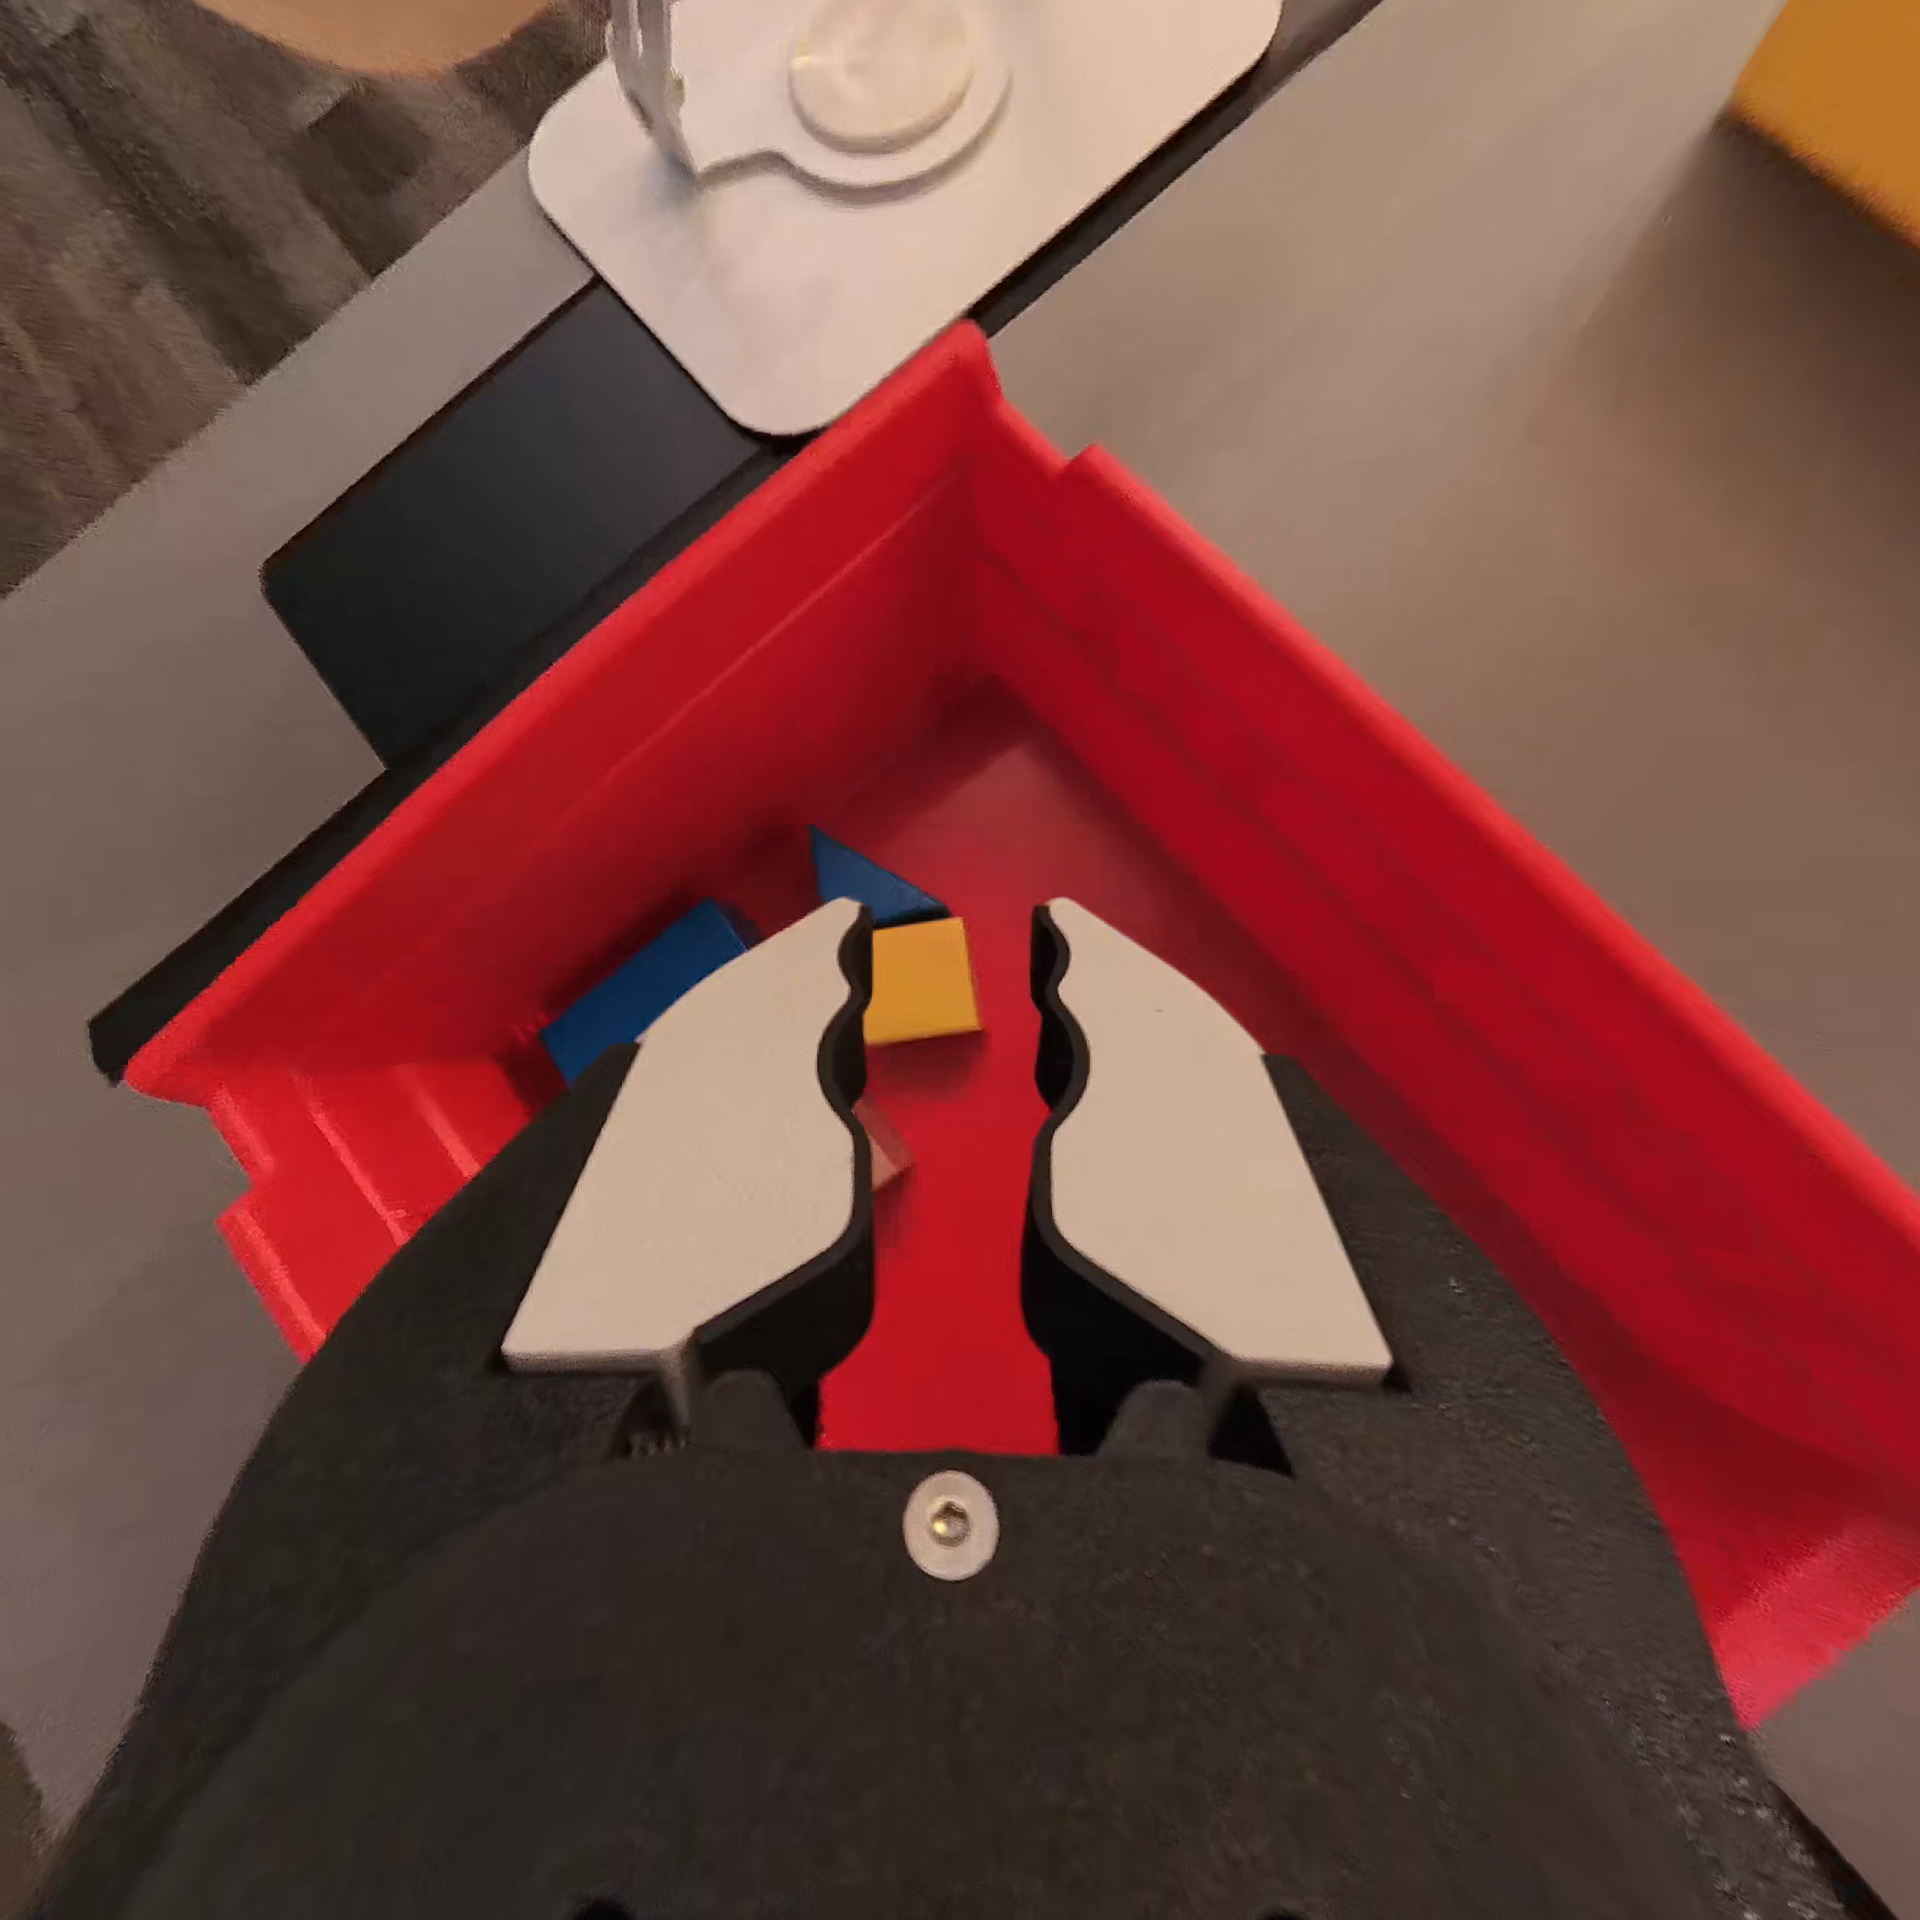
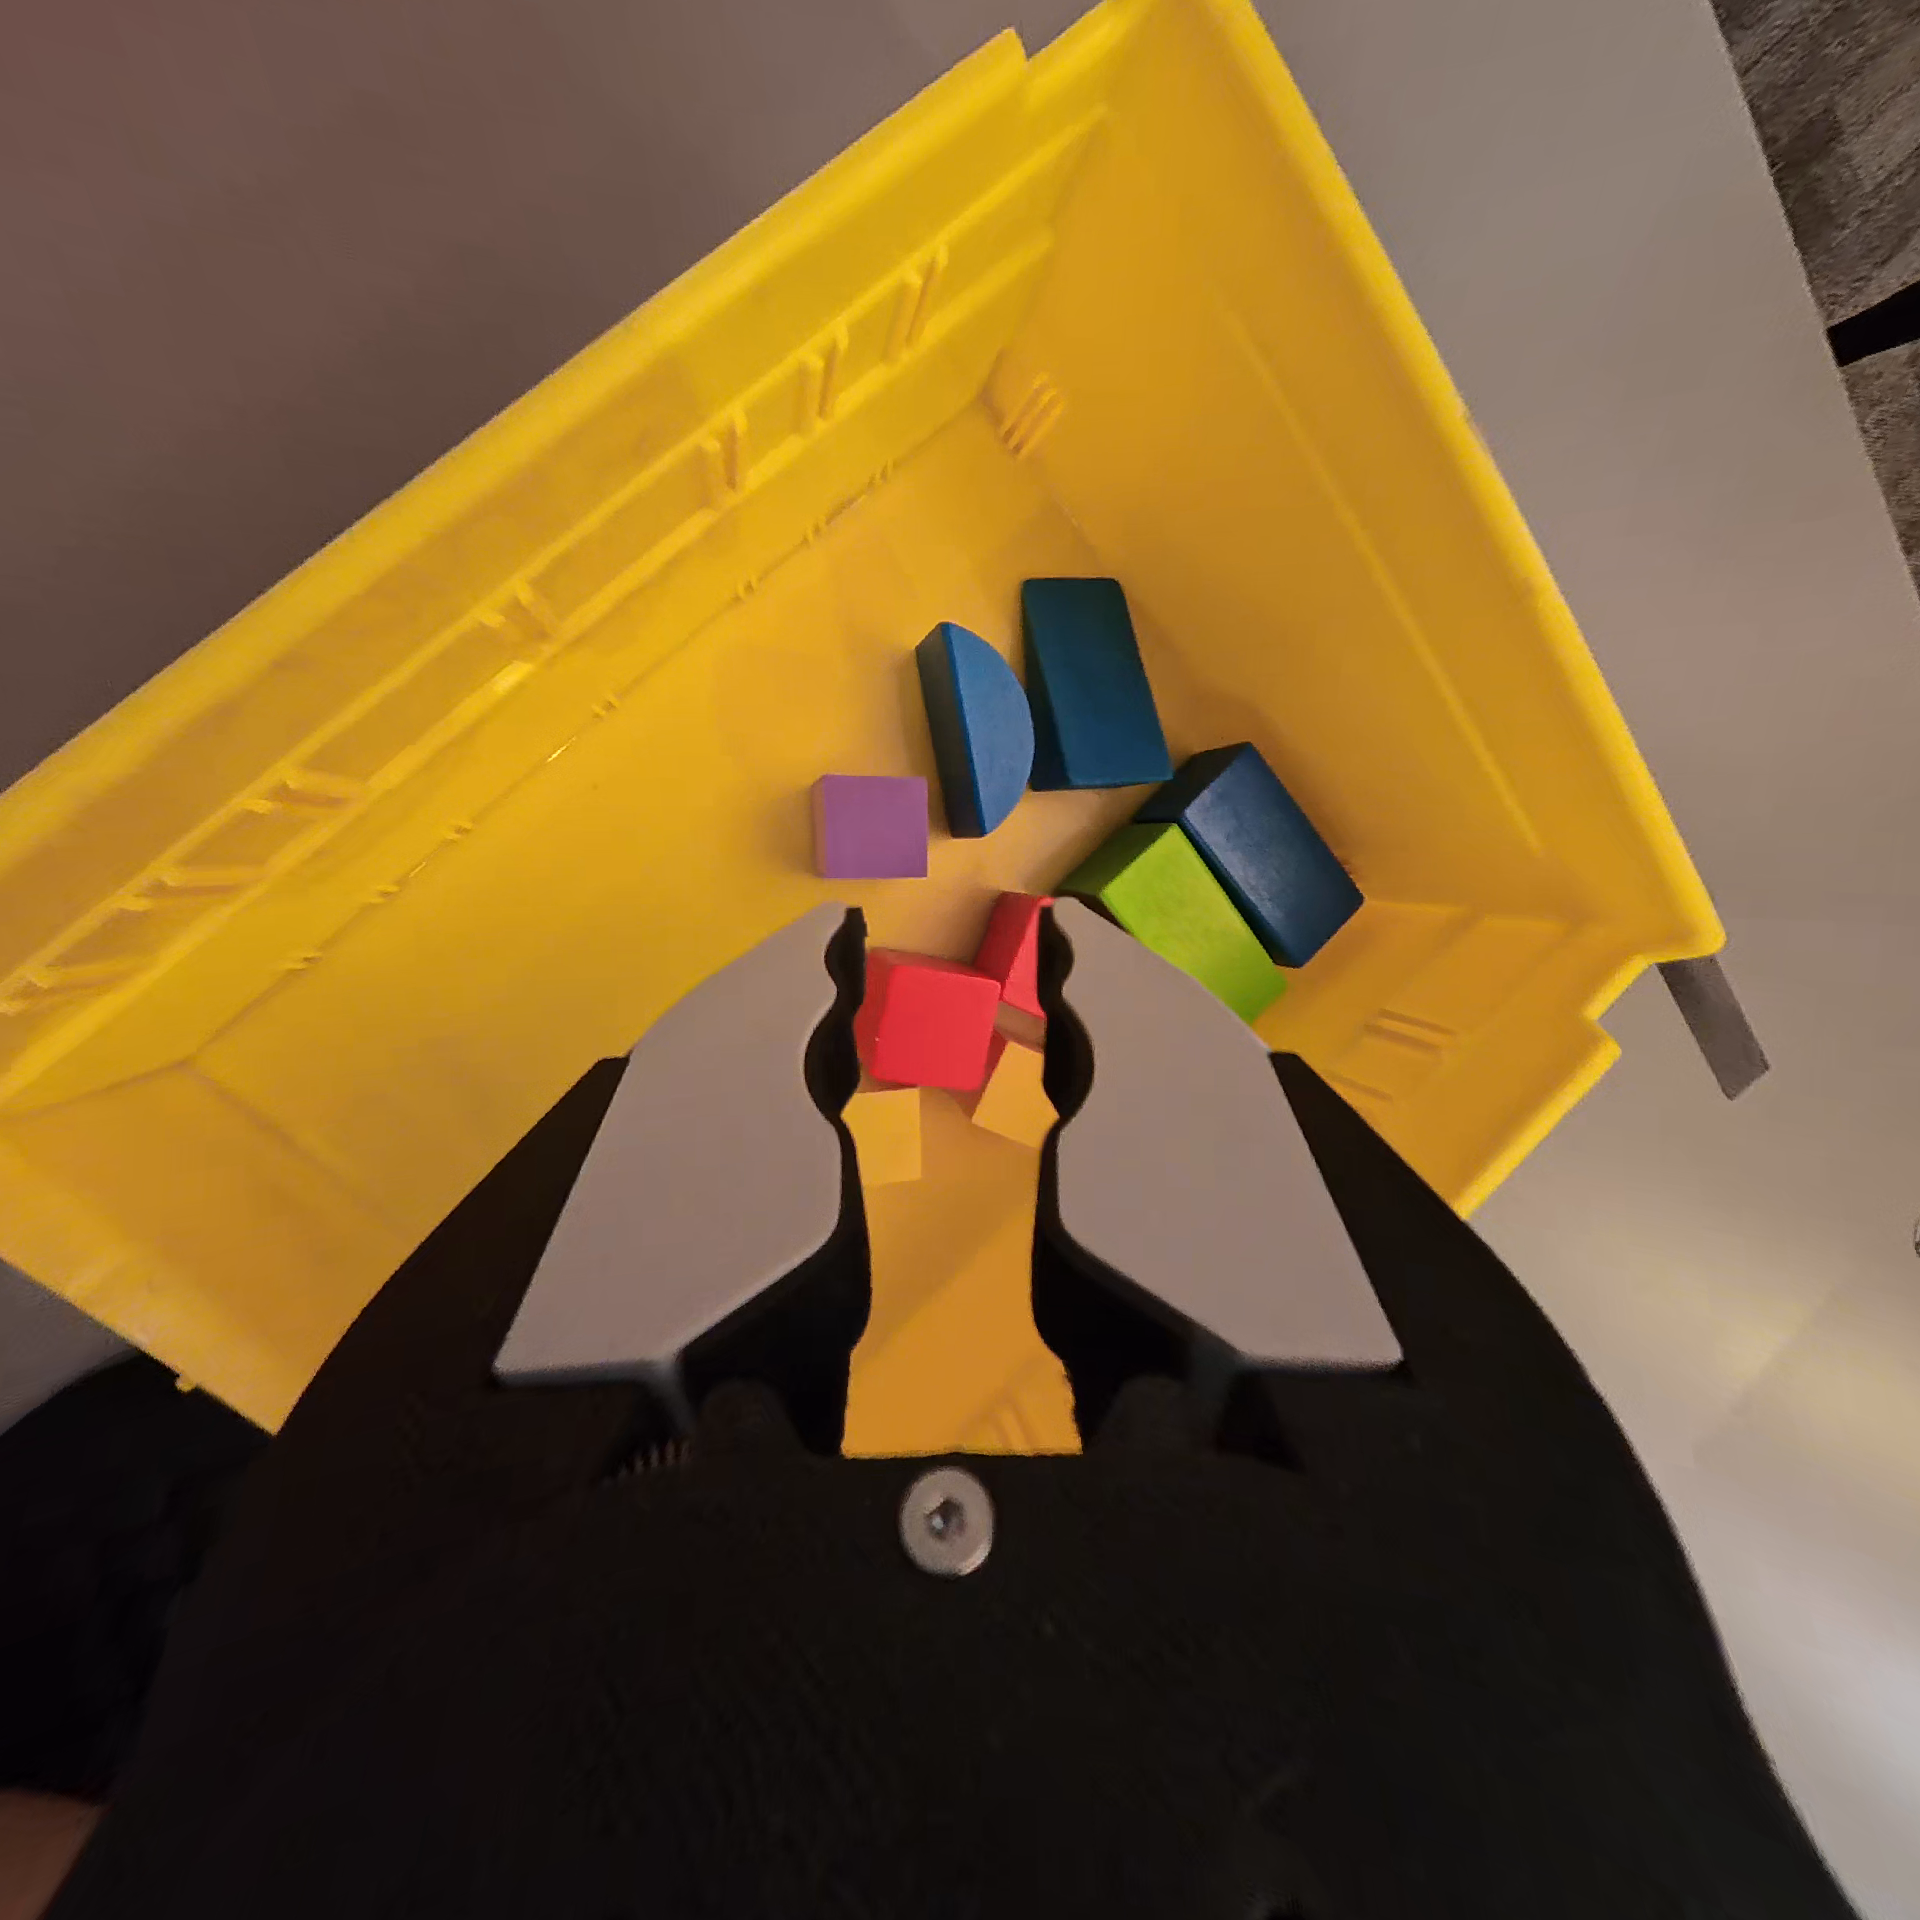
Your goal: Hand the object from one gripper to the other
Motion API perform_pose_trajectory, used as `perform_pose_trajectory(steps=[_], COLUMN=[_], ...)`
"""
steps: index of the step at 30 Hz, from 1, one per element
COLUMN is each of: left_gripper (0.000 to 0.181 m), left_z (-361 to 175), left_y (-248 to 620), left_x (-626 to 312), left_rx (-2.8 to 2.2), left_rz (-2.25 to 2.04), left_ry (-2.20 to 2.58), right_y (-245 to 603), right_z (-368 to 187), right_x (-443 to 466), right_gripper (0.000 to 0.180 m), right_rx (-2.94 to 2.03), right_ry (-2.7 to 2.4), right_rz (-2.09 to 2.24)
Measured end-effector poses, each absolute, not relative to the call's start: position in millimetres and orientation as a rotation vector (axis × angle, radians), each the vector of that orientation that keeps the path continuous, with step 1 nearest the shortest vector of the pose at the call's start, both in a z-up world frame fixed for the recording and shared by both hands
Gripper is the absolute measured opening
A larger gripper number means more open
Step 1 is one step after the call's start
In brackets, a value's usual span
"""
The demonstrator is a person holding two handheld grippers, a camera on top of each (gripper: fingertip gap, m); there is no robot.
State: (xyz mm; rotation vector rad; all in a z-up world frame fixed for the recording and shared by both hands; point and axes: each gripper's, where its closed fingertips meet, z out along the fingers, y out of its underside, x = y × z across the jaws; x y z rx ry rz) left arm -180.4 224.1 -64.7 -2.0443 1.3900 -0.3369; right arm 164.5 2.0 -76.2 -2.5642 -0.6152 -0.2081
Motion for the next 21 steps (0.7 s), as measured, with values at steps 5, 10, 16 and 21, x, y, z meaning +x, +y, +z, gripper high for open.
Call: perform_pose_trajectory(steps=[5,10,16,21], left_gripper=[0.029,0.026,0.031,0.032], left_z=[-98.2,-115.0,-125.3,-127.9], left_y=[230.5,240.1,240.3,243.1], left_x=[-183.6,-188.4,-190.3,-190.4], left_rx=[-2.14,-2.191,-2.227,-2.234], left_rz=[-0.224,-0.1,-0.08,-0.078], left_ry=[1.438,1.417,1.427,1.409], right_y=[-1.5,-3.6,-5.6,-5.7], right_z=[-73.4,-72.4,-76.4,-78.5], right_x=[172.4,175.3,175.9,174.5], right_gripper=[0.033,0.034,0.034,0.034], right_rx=[-2.563,-2.561,-2.581,-2.587], right_ry=[-0.585,-0.571,-0.575,-0.59], right_rz=[-0.223,-0.219,-0.21,-0.21])
